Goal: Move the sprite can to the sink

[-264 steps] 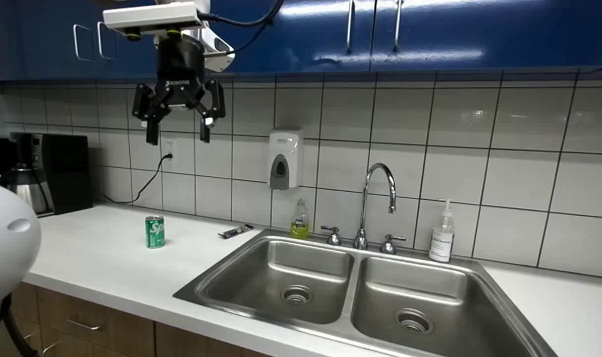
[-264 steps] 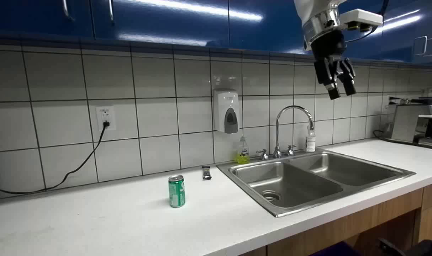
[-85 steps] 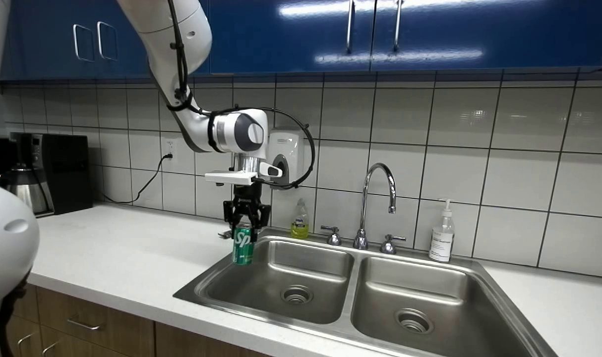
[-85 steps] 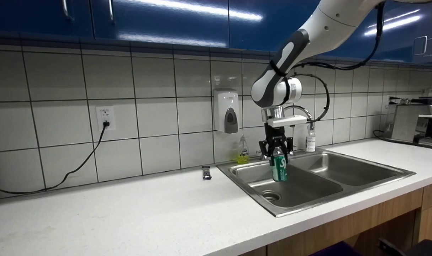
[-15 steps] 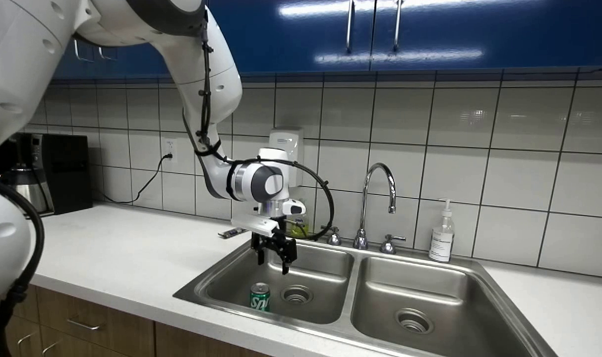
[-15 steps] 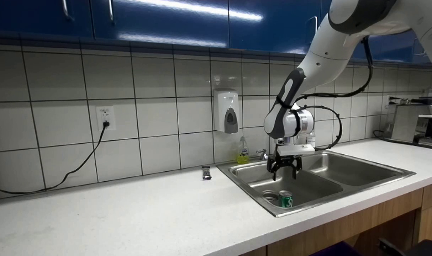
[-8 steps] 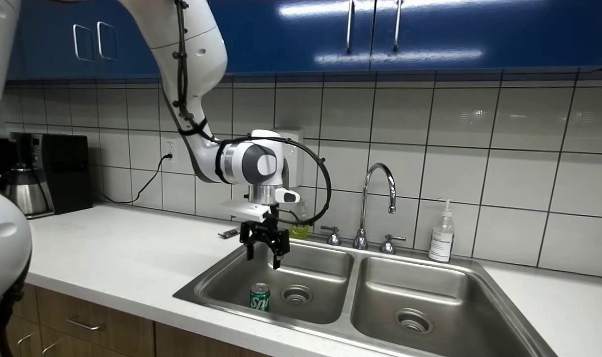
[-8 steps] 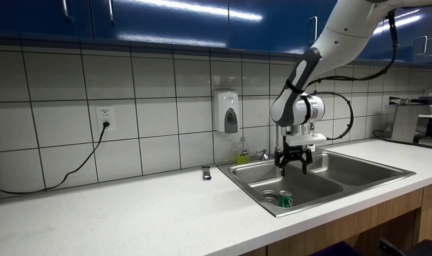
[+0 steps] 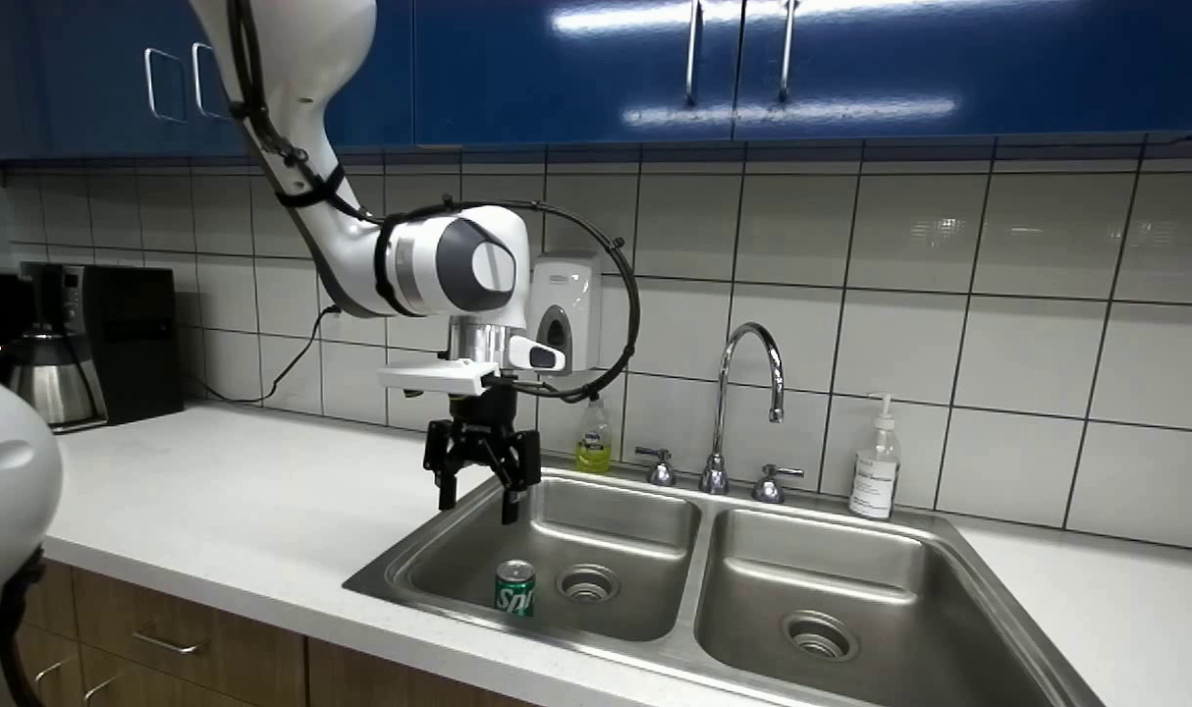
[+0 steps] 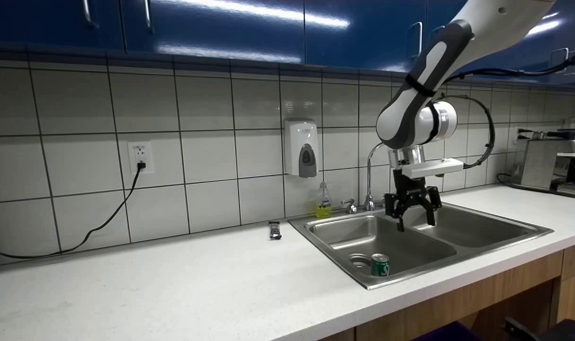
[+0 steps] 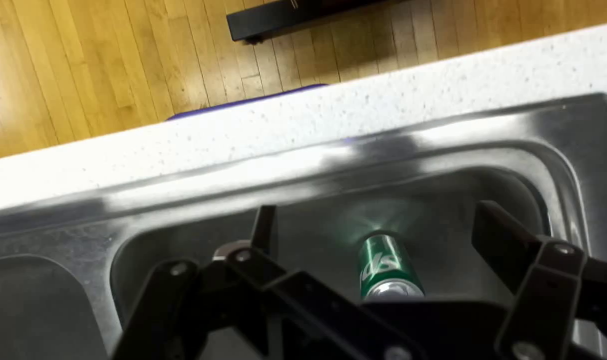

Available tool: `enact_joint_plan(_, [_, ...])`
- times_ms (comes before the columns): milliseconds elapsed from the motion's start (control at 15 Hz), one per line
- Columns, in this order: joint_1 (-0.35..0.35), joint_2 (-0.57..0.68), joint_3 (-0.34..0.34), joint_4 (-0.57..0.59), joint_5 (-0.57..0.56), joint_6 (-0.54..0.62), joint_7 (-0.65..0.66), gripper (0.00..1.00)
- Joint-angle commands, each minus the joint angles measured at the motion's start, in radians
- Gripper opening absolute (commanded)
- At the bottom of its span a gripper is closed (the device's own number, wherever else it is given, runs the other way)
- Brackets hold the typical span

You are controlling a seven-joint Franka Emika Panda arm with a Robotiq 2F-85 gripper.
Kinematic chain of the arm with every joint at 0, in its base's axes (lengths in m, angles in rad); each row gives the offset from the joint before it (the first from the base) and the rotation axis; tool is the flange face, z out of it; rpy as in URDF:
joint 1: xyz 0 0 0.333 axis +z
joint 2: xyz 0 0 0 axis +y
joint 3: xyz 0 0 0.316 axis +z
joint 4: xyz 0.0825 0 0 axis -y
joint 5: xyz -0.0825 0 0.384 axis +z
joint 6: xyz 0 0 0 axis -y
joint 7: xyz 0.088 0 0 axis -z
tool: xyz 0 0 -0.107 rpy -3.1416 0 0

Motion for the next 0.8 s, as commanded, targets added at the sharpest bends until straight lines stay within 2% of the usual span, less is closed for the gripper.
enact_joint_plan(0, [-0.014,-0.169,0.026,-0.095,-0.045,-0.118,0.028,1.00])
enact_joint_plan(200, [-0.027,-0.291,0.035,-0.143,-0.062,-0.221,0.050,1.00])
enact_joint_plan(267, [-0.018,-0.172,0.024,-0.086,-0.031,-0.158,0.008,1.00])
enact_joint_plan(467, [-0.021,-0.254,0.027,-0.119,-0.031,-0.203,0.012,1.00])
enact_joint_plan(733, [-0.021,-0.264,0.028,-0.129,-0.031,-0.204,0.013,1.00])
